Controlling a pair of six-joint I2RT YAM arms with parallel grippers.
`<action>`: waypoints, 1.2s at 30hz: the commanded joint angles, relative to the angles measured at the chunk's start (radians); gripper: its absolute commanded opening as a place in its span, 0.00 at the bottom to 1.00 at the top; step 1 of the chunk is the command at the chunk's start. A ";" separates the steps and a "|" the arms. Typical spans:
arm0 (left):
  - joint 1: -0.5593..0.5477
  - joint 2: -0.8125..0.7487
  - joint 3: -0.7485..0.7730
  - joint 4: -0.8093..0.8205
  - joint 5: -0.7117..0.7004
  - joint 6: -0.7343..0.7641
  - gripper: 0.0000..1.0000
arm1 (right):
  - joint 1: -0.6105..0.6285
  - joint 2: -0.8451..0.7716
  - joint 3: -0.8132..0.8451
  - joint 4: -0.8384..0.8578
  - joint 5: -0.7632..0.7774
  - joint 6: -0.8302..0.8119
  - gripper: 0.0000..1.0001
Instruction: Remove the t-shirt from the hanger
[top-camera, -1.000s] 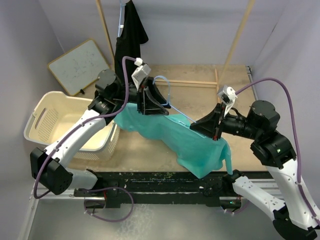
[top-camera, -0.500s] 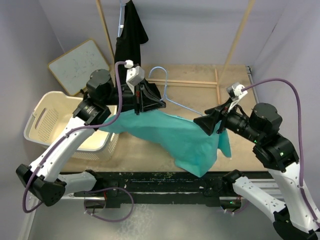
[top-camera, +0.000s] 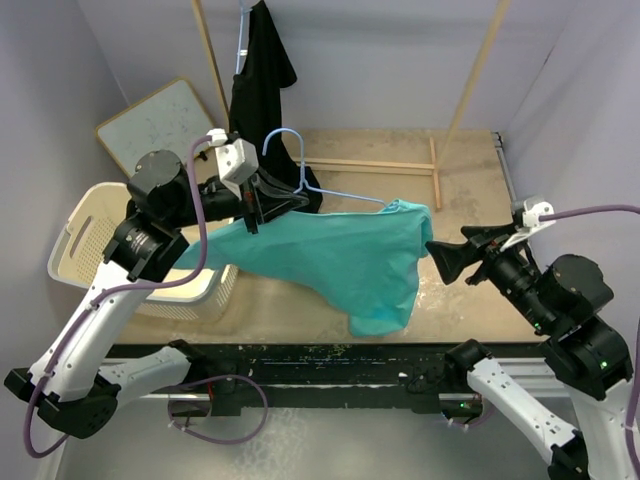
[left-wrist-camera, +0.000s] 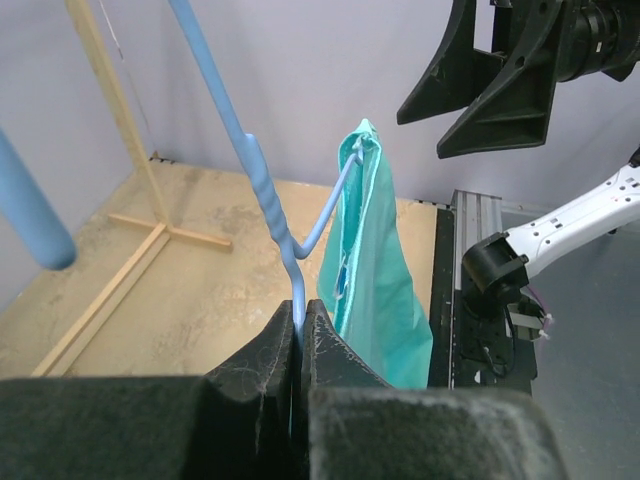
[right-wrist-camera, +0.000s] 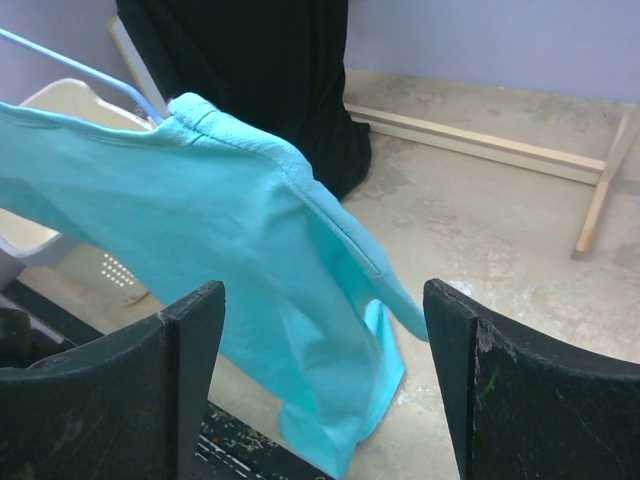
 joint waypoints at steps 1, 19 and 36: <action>0.006 -0.007 0.035 0.022 0.028 0.003 0.00 | 0.000 0.001 -0.035 0.048 0.022 -0.036 0.82; 0.006 -0.030 0.048 -0.017 0.010 0.005 0.00 | 0.000 0.130 -0.114 0.130 -0.271 -0.087 0.00; 0.007 -0.104 0.044 -0.039 -0.187 0.068 0.00 | 0.000 0.275 -0.051 -0.076 0.625 0.204 0.00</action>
